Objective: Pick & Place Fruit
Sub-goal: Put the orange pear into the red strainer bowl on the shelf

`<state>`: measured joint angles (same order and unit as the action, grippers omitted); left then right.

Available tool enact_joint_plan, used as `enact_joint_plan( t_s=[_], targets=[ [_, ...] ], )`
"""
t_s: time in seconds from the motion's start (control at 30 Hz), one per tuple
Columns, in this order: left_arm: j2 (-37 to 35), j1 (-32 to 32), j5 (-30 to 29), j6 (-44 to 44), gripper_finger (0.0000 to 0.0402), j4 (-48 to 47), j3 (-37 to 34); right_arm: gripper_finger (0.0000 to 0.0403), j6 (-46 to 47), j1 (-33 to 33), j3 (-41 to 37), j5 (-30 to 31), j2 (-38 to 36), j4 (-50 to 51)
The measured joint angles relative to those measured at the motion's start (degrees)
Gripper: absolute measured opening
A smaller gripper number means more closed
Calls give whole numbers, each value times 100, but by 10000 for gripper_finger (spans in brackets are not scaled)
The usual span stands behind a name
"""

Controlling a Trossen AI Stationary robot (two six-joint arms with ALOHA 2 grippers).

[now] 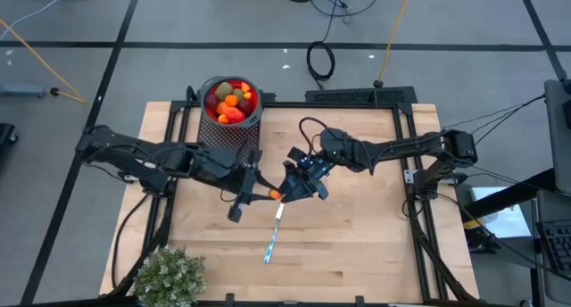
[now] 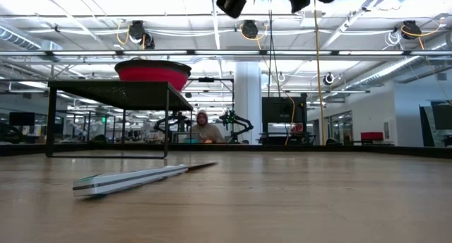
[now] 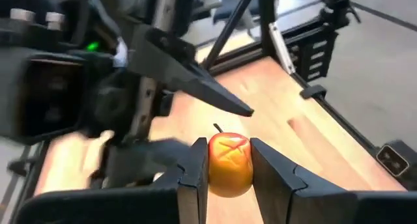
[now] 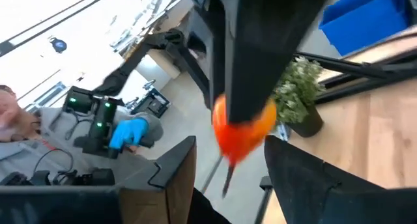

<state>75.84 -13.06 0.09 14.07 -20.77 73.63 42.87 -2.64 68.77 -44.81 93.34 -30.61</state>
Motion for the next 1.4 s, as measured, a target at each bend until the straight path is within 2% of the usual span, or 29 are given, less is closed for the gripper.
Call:
enact_joint_plan(
  t_s=[0.2,0.43,0.57,0.8,0.87,1.13,1.4],
  targets=[
    [-332,-20,-493,-288,85,-489,-1,172,-3,-109,-310,2,0,-4],
    [-728,-5,-1765,-436,85,-1137,1,154,-47,-193,-670,20,1,-121],
    [-898,40,-2655,-542,85,-1137,1,116,-464,-192,-818,162,2,-151],
    [-1285,390,-3784,-871,85,-1134,4,18,-1257,-190,-1012,456,2,-153],
    [-1404,544,-3941,-1040,85,-1161,4,5,-1399,-192,-1021,458,2,-155],
    [-1829,1230,-4218,-1750,85,-1279,6,2,-2095,-187,-1021,499,-42,-371],
    [-1931,1841,-4156,-1988,85,-1297,6,1,-3635,-204,-1019,1002,-523,49]
  ],
)
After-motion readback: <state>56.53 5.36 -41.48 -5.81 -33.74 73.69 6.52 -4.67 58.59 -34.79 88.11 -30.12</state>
